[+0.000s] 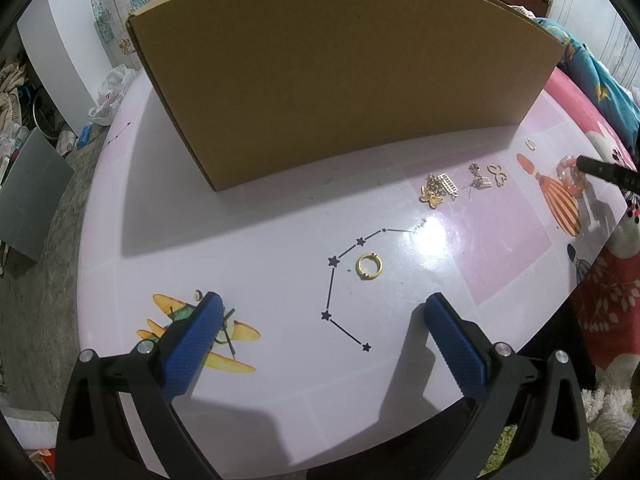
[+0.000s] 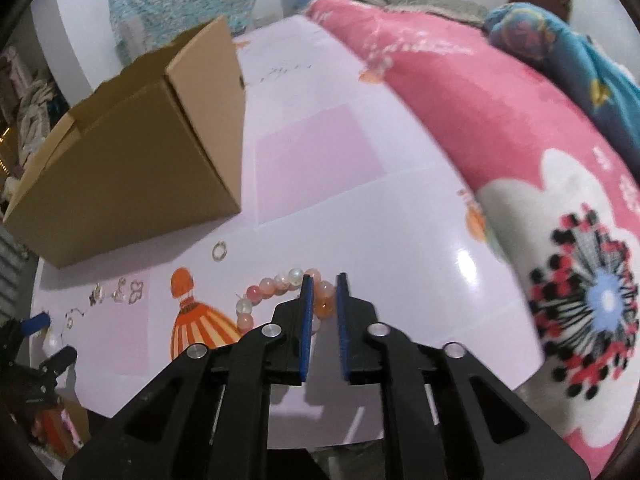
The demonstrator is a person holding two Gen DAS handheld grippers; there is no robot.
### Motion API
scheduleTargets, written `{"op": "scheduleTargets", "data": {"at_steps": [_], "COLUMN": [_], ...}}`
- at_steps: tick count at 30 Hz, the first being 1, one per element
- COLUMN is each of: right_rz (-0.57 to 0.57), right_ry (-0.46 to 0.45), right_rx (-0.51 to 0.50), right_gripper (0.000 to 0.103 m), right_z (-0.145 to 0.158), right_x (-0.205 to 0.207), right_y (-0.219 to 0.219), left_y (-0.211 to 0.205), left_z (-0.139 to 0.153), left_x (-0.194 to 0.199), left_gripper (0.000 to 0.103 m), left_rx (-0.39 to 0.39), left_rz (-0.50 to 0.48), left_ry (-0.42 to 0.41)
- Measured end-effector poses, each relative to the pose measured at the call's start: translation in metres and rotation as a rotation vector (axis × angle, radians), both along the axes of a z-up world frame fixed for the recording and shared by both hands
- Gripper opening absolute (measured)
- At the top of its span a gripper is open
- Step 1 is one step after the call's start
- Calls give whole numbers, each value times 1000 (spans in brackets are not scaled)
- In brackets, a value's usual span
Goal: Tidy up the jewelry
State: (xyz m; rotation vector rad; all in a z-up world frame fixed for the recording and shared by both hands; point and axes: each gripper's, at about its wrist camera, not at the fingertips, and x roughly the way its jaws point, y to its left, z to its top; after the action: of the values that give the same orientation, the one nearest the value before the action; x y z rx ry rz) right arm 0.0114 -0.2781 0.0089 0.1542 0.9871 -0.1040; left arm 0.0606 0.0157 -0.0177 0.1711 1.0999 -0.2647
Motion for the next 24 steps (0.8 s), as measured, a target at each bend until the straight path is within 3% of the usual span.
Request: {"op": "scheduleTargets", "data": {"at_steps": [3,5,11,15,20,24], "right_rz": [32,82,242,271,281,280], "right_ry": [-51,-63,-28,11,5,-21], "right_rx": [-1,-9,61,87,57,63], "right_gripper": [39,43,68,79,88,88], "right_z": [12,17,11,1,4,7], "right_x": [-9,-13,-16,-12,-23,-23], "right_y": [10,23,63,78,89,91], "left_y": [0,0,0,0,0,-1], "left_z": [0,-1,0,0,0,-1], "left_x": [0,2,3,2,1,0], "left_gripper": [99,99,99,99,99,99], "left_rx": [1,3,2,0,0,0], "left_rz": [3,4,3,3,3,3], "left_ry": [0,4,4,0,0,-3]}}
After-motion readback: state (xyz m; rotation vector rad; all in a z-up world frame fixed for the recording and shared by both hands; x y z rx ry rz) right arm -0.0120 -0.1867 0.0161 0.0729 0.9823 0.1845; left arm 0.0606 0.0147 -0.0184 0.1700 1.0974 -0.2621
